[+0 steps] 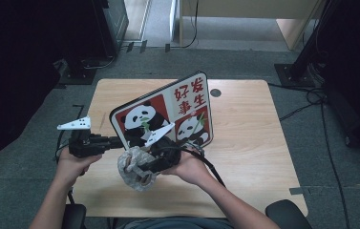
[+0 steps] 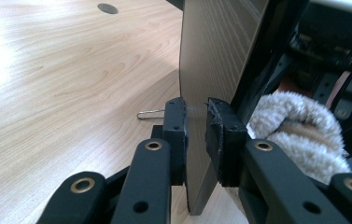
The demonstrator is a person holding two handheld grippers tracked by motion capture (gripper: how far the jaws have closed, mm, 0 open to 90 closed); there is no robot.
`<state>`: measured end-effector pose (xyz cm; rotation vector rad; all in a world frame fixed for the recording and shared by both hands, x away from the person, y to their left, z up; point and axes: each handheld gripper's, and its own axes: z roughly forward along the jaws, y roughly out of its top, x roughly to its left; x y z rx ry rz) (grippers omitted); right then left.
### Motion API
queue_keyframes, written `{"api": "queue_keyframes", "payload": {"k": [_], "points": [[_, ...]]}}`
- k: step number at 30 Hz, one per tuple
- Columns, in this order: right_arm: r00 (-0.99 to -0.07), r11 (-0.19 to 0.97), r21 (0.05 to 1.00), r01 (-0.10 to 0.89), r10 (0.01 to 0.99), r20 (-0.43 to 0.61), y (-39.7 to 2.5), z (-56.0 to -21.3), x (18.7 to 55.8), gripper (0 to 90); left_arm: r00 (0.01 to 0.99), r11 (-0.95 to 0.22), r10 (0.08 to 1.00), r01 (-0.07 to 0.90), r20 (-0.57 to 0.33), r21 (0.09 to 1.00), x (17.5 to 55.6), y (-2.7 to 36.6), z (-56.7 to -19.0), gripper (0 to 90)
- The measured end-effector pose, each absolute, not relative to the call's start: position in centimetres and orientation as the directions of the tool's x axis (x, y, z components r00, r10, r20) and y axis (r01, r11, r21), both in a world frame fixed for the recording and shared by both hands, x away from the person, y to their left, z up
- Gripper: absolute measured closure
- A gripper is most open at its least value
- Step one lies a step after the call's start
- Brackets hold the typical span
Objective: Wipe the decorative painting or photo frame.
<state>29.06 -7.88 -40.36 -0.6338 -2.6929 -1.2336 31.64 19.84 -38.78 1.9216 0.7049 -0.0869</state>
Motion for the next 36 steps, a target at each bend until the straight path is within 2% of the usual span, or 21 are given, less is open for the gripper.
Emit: {"api": "queue_keyframes", "payload": {"k": [10, 30, 36], "points": [[-0.908, 0.574, 0.706, 0.414, 0.318, 0.273, -8.4, -43.0, 28.5, 62.8, 0.823, -0.288, 0.435, 0.511, -0.364, 0.81, 31.6, 19.9, -38.8, 77.9], [-0.898, 0.613, 0.658, 0.438, 0.333, 0.288, -8.8, -47.3, 27.3, 62.8, 0.822, -0.286, 0.434, 0.513, -0.368, 0.809, 31.5, 20.0, -38.8, 78.2], [-0.891, 0.612, 0.649, 0.453, 0.338, 0.304, -8.8, -47.5, 27.4, 62.9, 0.821, -0.278, 0.438, 0.51, -0.365, 0.814, 31.5, 20.2, -38.8, 77.6]]}}
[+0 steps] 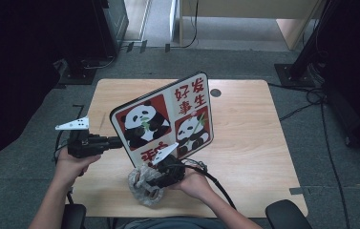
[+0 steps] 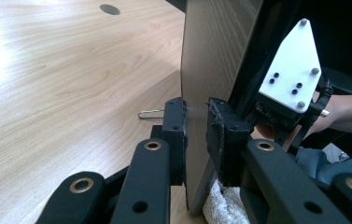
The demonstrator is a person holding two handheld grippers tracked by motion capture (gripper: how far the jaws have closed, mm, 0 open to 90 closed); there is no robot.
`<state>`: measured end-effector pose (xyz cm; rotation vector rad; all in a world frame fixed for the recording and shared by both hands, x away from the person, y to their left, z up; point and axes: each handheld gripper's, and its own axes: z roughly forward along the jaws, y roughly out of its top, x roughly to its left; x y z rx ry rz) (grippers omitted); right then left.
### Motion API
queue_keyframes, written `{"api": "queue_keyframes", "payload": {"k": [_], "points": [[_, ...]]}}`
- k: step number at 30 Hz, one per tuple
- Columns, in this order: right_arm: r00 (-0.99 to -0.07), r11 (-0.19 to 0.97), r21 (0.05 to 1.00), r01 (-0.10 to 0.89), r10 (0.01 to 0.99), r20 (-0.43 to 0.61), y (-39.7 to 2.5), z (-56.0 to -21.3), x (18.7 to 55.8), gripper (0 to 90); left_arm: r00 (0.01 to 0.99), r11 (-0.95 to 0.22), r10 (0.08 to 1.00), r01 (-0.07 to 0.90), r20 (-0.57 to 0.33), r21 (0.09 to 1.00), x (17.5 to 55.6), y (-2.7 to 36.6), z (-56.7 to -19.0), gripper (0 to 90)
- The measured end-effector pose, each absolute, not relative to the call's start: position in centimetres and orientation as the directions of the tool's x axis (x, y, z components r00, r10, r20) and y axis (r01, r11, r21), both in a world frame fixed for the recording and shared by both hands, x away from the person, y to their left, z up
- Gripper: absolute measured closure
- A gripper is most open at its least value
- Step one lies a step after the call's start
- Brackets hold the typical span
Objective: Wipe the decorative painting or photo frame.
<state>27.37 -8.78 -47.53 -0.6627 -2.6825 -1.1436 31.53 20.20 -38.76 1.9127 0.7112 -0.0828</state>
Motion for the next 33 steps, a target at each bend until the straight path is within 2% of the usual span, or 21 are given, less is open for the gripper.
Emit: {"api": "queue_keyframes", "payload": {"k": [12, 20, 27, 33], "points": [[-0.897, 0.599, 0.668, 0.443, 0.308, 0.318, -8.3, -43.0, 26.9, 63.4, 0.823, -0.288, 0.444, 0.507, -0.356, 0.813, 31.6, 20.1, -38.9, 74.9], [-0.901, 0.571, 0.697, 0.433, 0.296, 0.318, -7.0, -38.6, 27.1, 63.3, 0.809, -0.276, 0.477, 0.509, -0.344, 0.815, 31.9, 20.7, -39.1, 66.5], [-0.921, 0.551, 0.74, 0.386, 0.266, 0.283, -5.5, -35.0, 27.4, 63.1, 0.802, -0.267, 0.495, 0.507, -0.335, 0.819, 32.0, 21.5, -39.3, 61.1], [-0.93, 0.536, 0.762, 0.362, 0.259, 0.26, -4.4, -32.4, 28.1, 63.0, 0.796, -0.263, 0.487, 0.527, -0.36, 0.808, 32.3, 22.2, -39.8, 54.8]]}}
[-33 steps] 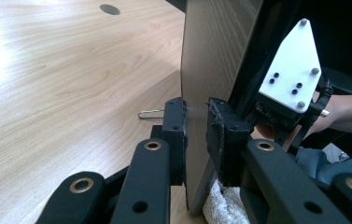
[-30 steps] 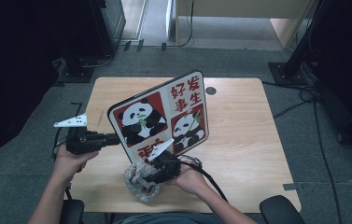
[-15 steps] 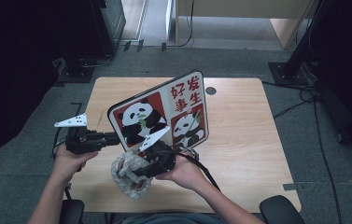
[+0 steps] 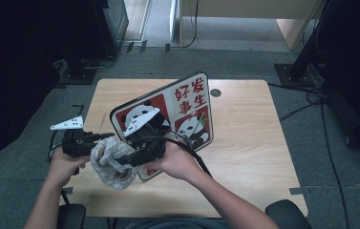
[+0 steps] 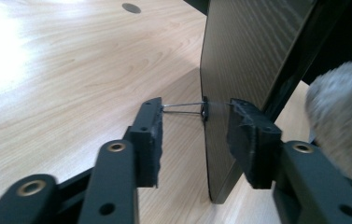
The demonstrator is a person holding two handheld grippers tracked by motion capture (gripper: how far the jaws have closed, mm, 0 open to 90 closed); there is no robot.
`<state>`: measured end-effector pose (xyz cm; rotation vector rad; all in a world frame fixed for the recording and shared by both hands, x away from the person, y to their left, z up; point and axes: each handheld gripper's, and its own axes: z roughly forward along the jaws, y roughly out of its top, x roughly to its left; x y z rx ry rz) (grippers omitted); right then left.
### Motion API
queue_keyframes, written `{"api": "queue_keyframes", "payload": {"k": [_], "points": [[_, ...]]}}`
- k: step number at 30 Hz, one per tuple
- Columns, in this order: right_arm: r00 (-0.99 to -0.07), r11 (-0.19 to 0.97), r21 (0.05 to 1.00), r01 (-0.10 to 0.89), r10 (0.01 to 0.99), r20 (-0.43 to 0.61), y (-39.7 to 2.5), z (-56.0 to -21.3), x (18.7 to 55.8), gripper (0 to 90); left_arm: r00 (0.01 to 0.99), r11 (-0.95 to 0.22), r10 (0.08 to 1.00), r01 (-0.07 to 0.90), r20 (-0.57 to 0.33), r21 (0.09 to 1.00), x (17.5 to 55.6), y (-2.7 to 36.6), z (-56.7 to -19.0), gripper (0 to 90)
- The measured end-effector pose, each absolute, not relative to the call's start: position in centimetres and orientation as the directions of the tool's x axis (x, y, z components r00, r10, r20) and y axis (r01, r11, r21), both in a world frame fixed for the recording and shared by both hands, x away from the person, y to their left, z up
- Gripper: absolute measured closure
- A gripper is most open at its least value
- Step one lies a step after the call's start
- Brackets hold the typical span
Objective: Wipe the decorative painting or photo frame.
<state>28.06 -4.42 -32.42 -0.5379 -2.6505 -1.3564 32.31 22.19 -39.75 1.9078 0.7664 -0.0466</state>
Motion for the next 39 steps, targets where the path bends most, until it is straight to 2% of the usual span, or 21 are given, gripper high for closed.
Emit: {"api": "queue_keyframes", "payload": {"k": [5, 12, 24, 39], "points": [[-0.936, 0.527, 0.776, 0.346, 0.256, 0.243, -3.6, -30.6, 28.6, 62.9, 0.786, -0.259, 0.503, 0.534, -0.36, 0.805, 32.6, 22.5, -40.0, 45.6], [-0.936, 0.525, 0.78, 0.34, 0.264, 0.231, -2.3, -28.7, 29.2, 62.9, 0.785, -0.261, 0.521, 0.521, -0.335, 0.813, 32.8, 22.9, -40.3, 40.1], [-0.933, 0.478, 0.81, 0.34, 0.281, 0.225, -1.0, -26.1, 30.6, 62.7, 0.773, -0.244, 0.534, 0.529, -0.343, 0.813, 32.9, 23.5, -40.6, 39.6], [-0.915, 0.506, 0.773, 0.383, 0.32, 0.245, -1.9, -27.3, 31.4, 62.6, 0.767, -0.226, 0.543, 0.525, -0.342, 0.82, 32.8, 23.7, -40.6, 39.3]]}}
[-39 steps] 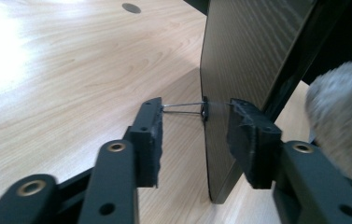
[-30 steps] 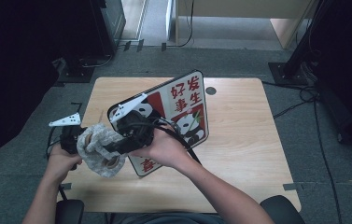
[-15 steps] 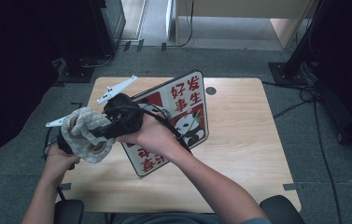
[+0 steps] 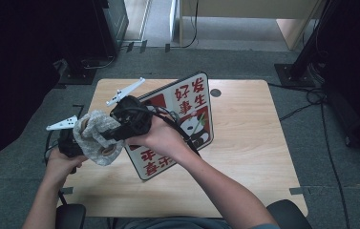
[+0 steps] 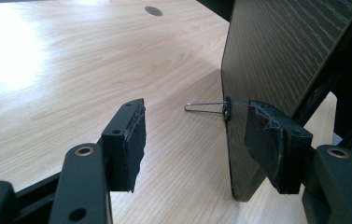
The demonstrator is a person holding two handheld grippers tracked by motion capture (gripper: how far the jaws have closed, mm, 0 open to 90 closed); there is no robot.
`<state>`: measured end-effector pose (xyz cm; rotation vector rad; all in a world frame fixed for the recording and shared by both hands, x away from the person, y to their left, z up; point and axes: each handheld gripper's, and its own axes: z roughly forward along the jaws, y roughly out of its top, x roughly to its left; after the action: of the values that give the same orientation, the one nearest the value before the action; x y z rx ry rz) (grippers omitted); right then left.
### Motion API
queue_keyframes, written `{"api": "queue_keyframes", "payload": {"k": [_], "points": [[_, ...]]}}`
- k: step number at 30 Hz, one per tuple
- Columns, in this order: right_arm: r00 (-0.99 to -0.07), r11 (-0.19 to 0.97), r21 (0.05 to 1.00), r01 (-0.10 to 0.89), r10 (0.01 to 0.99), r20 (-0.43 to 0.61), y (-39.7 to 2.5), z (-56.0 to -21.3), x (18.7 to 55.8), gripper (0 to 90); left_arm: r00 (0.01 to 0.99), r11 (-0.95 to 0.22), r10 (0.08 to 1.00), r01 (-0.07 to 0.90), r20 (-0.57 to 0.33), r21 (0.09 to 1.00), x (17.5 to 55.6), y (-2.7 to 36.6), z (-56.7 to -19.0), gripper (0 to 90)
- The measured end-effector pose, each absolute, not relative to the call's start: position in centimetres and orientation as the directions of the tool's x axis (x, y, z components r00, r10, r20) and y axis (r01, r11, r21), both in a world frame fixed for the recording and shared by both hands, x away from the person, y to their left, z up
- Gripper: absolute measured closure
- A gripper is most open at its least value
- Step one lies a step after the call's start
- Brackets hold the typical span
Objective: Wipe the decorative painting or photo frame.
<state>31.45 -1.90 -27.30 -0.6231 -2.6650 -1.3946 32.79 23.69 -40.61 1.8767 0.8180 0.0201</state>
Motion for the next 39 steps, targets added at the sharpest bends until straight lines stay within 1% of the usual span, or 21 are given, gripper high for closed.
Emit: {"api": "queue_keyframes", "payload": {"k": [9, 18, 39], "points": [[-0.914, 0.521, 0.76, 0.389, 0.324, 0.246, -2.1, -28.4, 31.3, 62.6, 0.769, -0.23, 0.544, 0.522, -0.337, 0.821, 32.8, 23.7, -40.7, 39.0], [-0.902, 0.52, 0.745, 0.419, 0.332, 0.276, -2.4, -29.3, 31.4, 62.7, 0.769, -0.228, 0.545, 0.519, -0.333, 0.824, 32.8, 23.8, -40.6, 38.9], [-0.902, 0.542, 0.726, 0.424, 0.327, 0.282, -2.7, -31.5, 31.0, 62.6, 0.775, -0.236, 0.537, 0.517, -0.333, 0.823, 32.8, 23.8, -40.7, 38.4]]}}
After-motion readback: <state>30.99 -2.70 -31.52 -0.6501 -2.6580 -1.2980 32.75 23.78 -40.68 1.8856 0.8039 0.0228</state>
